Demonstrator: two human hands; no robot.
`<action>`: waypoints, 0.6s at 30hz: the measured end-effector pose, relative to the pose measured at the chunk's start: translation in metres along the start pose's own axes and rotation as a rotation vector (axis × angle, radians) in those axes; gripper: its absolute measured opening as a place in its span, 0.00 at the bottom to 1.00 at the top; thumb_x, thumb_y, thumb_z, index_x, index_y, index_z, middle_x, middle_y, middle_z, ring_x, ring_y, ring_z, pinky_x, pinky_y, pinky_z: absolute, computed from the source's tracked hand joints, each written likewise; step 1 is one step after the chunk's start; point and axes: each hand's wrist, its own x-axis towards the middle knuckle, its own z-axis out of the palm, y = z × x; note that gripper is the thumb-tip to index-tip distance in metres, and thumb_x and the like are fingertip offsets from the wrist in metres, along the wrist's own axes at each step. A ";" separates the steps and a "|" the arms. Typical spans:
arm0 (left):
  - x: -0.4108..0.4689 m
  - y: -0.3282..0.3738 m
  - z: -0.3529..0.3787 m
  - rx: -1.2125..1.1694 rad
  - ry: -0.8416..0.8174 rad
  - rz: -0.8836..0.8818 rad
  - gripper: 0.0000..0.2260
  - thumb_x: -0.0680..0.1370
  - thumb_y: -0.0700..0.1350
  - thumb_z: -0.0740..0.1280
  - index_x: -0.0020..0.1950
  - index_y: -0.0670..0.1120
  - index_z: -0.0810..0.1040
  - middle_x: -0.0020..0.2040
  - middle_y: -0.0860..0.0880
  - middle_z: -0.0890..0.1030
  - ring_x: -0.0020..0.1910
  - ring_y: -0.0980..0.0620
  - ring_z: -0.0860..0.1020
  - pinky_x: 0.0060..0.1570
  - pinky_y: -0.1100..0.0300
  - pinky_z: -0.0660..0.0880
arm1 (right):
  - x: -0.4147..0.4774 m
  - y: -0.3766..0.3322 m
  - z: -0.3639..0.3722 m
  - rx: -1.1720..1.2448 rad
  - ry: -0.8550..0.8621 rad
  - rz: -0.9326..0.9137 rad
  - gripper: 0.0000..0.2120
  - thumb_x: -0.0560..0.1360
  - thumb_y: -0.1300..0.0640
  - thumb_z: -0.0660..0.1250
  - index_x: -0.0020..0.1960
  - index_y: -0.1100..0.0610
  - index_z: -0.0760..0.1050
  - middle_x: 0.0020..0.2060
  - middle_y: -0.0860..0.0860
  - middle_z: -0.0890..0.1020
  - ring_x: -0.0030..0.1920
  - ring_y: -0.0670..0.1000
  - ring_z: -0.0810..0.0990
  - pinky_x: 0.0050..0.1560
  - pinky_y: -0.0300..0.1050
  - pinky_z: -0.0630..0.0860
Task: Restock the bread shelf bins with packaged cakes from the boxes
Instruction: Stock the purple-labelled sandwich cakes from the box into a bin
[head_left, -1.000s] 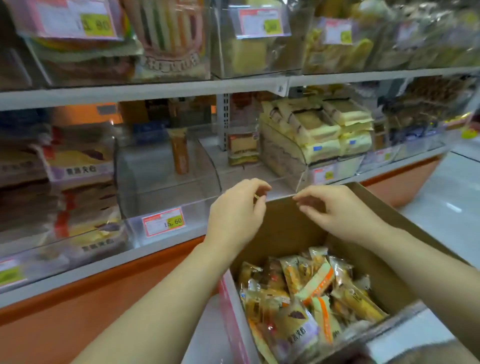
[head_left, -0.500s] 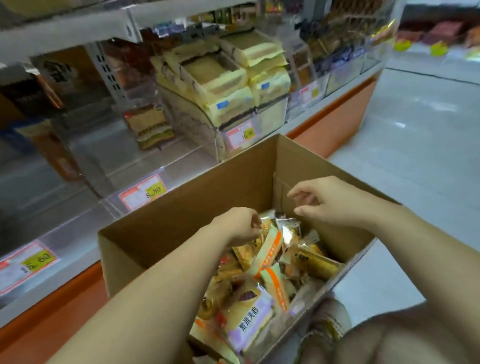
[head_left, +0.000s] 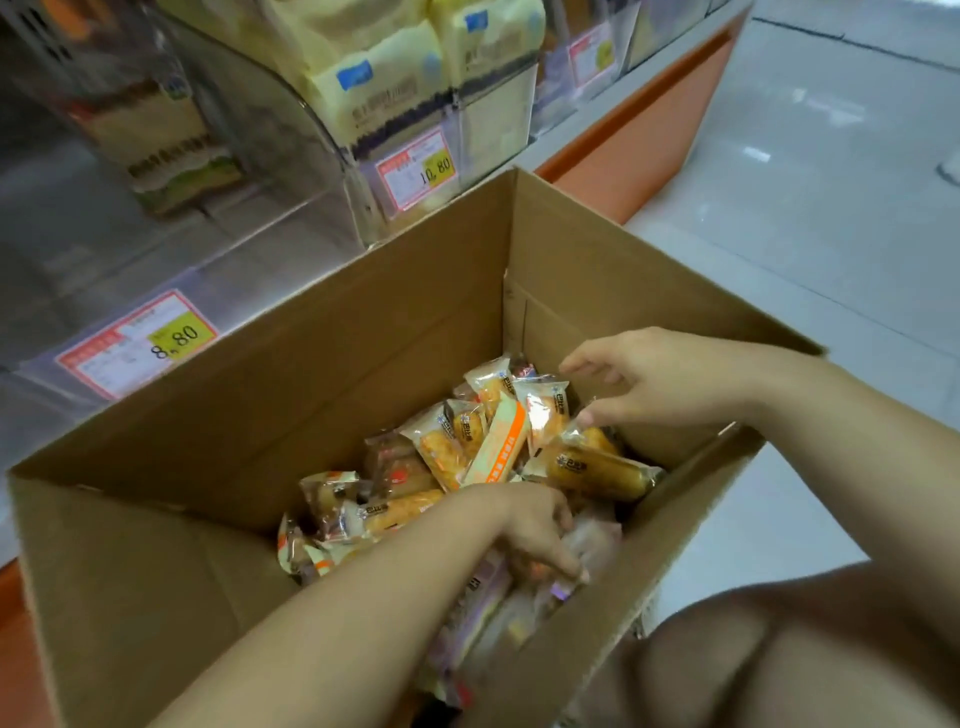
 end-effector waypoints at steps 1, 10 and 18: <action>0.002 0.001 0.003 0.047 0.057 0.026 0.24 0.72 0.52 0.73 0.64 0.46 0.71 0.55 0.47 0.77 0.49 0.49 0.77 0.43 0.60 0.70 | 0.001 0.000 0.000 0.000 0.000 -0.003 0.27 0.75 0.48 0.69 0.71 0.48 0.66 0.67 0.47 0.73 0.64 0.46 0.72 0.59 0.36 0.68; -0.013 -0.015 -0.022 0.155 0.375 0.128 0.03 0.77 0.40 0.65 0.45 0.46 0.73 0.40 0.48 0.74 0.41 0.49 0.72 0.39 0.59 0.66 | 0.000 -0.002 0.004 -0.004 -0.015 -0.009 0.27 0.74 0.48 0.69 0.71 0.48 0.66 0.66 0.48 0.73 0.63 0.46 0.73 0.60 0.38 0.69; -0.087 -0.013 -0.089 -0.316 0.555 0.377 0.05 0.77 0.40 0.68 0.44 0.49 0.79 0.40 0.50 0.81 0.37 0.55 0.76 0.38 0.61 0.73 | -0.004 -0.009 0.002 -0.010 0.017 -0.027 0.18 0.67 0.54 0.76 0.55 0.54 0.76 0.47 0.47 0.80 0.48 0.49 0.78 0.48 0.42 0.73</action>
